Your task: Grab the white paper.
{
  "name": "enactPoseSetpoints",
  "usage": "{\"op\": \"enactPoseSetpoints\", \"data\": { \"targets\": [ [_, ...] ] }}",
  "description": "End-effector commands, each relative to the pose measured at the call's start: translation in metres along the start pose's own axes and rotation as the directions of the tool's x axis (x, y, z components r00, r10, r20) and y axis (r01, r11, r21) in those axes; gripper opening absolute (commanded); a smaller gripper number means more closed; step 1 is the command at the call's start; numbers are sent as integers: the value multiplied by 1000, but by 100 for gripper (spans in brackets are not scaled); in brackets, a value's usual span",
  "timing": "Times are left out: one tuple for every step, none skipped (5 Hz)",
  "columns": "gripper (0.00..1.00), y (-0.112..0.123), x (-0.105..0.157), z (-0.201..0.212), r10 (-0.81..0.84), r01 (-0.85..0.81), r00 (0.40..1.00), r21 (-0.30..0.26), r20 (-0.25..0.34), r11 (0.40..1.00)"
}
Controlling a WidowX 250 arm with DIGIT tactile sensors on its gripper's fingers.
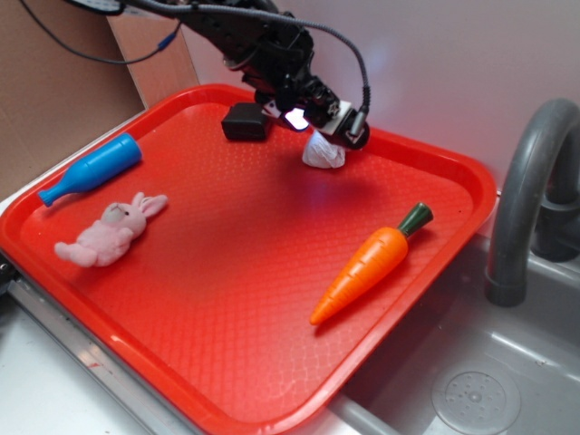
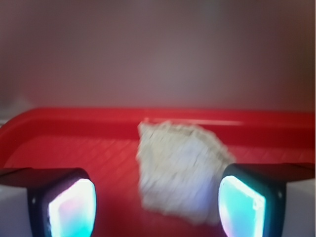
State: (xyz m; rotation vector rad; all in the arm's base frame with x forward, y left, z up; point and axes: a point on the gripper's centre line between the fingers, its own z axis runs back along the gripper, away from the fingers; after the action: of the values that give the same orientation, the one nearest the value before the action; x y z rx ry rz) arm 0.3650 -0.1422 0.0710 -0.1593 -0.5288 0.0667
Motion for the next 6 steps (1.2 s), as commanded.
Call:
{"op": "enactPoseSetpoints", "data": {
  "targets": [
    [100,7,24,-10,-13,13,1000,-13,5,1000],
    [100,-11,12,-3,-36,36,999,-74,-8,997],
    [0,-20,5,4,-61,60,998,-91,-3,994],
    [0,-20,10,24,-75,75,997,-31,-11,997],
    [0,-24,24,69,-111,121,987,79,-118,990],
    [0,-22,31,124,-65,77,991,101,-120,992]
  ]
}}
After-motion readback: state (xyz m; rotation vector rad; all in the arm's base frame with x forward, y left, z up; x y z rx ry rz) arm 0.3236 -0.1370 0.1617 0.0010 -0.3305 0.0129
